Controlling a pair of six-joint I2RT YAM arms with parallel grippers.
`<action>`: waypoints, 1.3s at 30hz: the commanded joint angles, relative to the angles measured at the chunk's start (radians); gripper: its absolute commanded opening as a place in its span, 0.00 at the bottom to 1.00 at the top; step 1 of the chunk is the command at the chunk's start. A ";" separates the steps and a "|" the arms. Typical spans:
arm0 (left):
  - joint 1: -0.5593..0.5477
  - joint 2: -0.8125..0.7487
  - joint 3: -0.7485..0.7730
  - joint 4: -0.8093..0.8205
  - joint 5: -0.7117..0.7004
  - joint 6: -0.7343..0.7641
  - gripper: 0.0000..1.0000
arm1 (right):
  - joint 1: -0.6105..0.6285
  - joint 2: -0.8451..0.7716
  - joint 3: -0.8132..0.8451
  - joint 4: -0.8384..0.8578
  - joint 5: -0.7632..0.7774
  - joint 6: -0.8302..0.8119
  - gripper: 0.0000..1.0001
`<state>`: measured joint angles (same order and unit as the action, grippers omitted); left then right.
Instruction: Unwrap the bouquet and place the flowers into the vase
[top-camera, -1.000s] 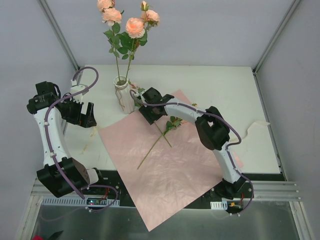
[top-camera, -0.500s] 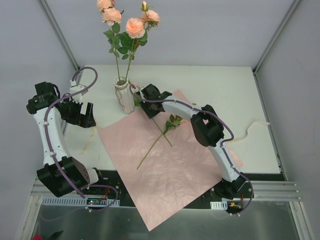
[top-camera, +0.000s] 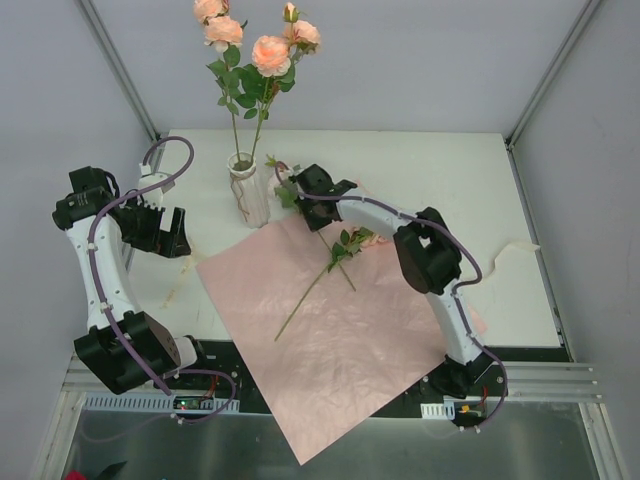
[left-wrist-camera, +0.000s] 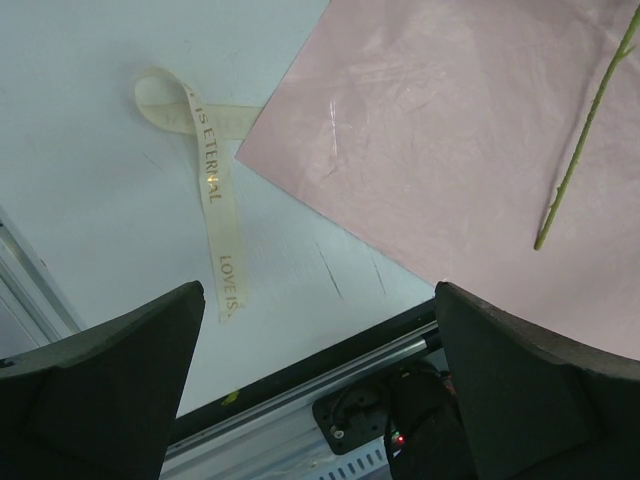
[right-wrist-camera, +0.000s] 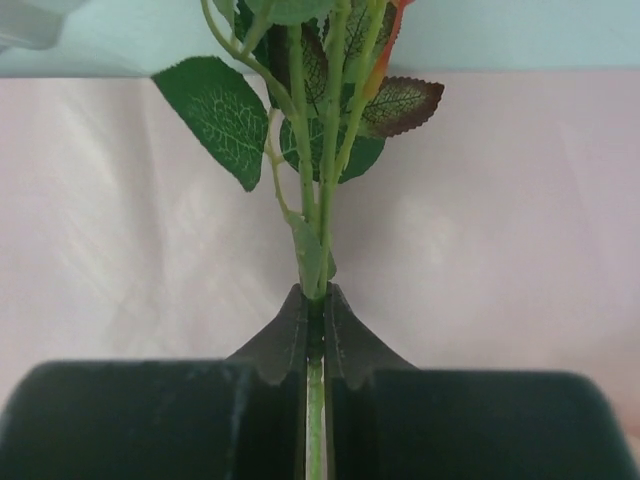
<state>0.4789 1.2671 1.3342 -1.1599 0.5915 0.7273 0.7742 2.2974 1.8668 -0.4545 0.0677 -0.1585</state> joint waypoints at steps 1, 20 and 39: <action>0.006 -0.035 -0.001 -0.014 0.011 0.030 0.99 | -0.087 -0.243 -0.093 0.051 0.030 0.154 0.01; 0.007 -0.052 0.005 -0.029 0.025 0.034 0.99 | -0.112 -0.854 -0.799 0.953 0.032 0.168 0.01; 0.010 -0.038 0.043 -0.015 0.053 -0.012 0.99 | 0.137 -0.796 -0.492 1.623 -0.057 -0.182 0.01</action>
<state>0.4797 1.2411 1.3354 -1.1652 0.5961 0.7403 0.8795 1.4017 1.1893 0.9401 0.2100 -0.2626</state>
